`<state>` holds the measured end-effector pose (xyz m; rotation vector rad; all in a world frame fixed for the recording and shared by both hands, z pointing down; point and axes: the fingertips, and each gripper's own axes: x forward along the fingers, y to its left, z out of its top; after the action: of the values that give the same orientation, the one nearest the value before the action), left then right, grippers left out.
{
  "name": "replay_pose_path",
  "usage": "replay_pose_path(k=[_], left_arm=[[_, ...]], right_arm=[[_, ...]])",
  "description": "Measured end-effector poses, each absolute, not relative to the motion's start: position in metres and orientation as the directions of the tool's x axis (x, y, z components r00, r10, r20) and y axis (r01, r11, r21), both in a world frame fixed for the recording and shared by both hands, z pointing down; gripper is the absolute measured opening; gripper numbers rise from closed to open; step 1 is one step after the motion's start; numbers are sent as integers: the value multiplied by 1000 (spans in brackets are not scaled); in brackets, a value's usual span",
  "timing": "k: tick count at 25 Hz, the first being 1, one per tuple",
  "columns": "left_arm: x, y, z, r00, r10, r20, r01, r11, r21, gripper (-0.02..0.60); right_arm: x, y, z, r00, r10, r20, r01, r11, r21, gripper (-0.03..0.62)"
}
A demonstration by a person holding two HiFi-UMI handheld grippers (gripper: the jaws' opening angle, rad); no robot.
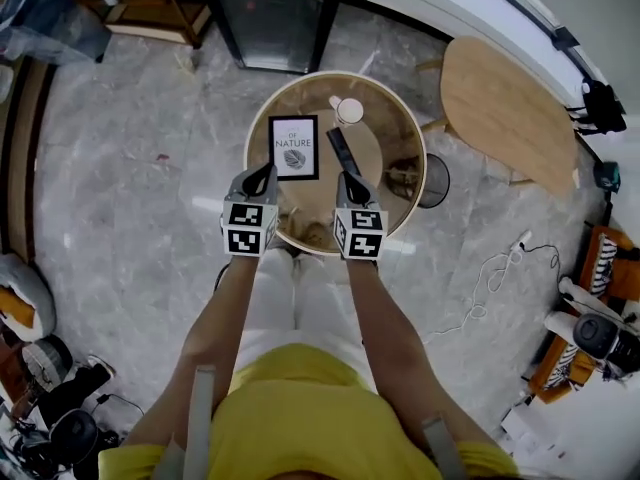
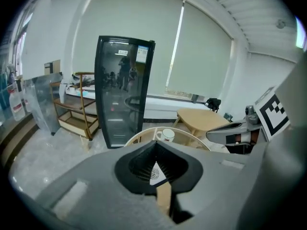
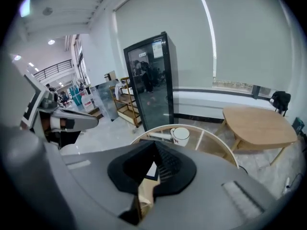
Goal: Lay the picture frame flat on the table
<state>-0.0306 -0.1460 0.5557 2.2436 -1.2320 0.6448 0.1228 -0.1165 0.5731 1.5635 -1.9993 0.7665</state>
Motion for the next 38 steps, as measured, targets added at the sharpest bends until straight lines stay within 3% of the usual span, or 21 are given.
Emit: replay_pose_path(k=[8, 24, 32, 38], left_arm=[[-30, -134, 460, 495, -697, 519, -853, -503, 138, 0], [-27, -108, 232, 523, -845, 114, -852, -523, 31, 0], [-23, -92, 191, 533, -846, 21, -846, -533, -27, 0], [-25, -94, 193, 535, -845, 26, -844, -535, -22, 0]], right_arm=[[141, -95, 471, -180, -812, 554, -983, 171, -69, 1], [137, -70, 244, -194, -971, 140, -980, 200, 25, 0], [132, -60, 202, -194, -979, 56, -979, 197, 44, 0], [130, -59, 196, -193, -980, 43, -977, 196, 80, 0]])
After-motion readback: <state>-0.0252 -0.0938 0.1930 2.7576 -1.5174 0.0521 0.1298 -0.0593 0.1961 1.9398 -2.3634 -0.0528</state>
